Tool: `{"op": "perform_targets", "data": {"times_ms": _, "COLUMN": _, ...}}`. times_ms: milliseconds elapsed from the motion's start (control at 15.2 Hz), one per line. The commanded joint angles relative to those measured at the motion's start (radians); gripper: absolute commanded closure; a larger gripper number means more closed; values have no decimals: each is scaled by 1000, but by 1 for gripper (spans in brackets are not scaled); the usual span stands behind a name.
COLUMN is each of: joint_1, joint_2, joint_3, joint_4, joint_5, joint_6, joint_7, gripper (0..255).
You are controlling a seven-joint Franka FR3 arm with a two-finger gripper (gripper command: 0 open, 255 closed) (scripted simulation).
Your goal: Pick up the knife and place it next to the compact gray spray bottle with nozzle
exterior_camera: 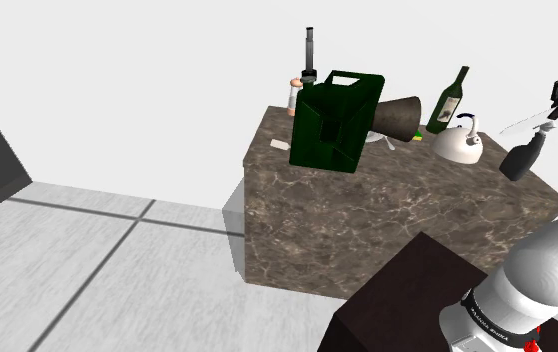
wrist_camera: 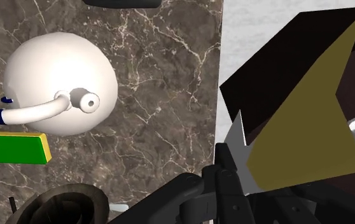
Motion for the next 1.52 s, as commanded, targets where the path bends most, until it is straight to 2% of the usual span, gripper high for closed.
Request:
{"op": "perform_targets", "data": {"times_ms": 0, "joint_1": -3, "joint_2": -7, "joint_3": 1, "joint_4": -35, "joint_5": -6, "joint_6": 31, "joint_7": 2, "gripper": 255}}
{"op": "perform_targets", "data": {"times_ms": 726, "joint_1": -14, "joint_2": -24, "joint_3": -5, "joint_4": -194, "joint_5": -23, "joint_6": 178, "joint_7": 3, "gripper": 255}}
{"op": "perform_targets", "data": {"times_ms": 1452, "joint_1": -11, "joint_2": 1, "joint_3": -38, "joint_4": -324, "joint_5": -10, "joint_6": 325, "joint_7": -20, "gripper": 255}}
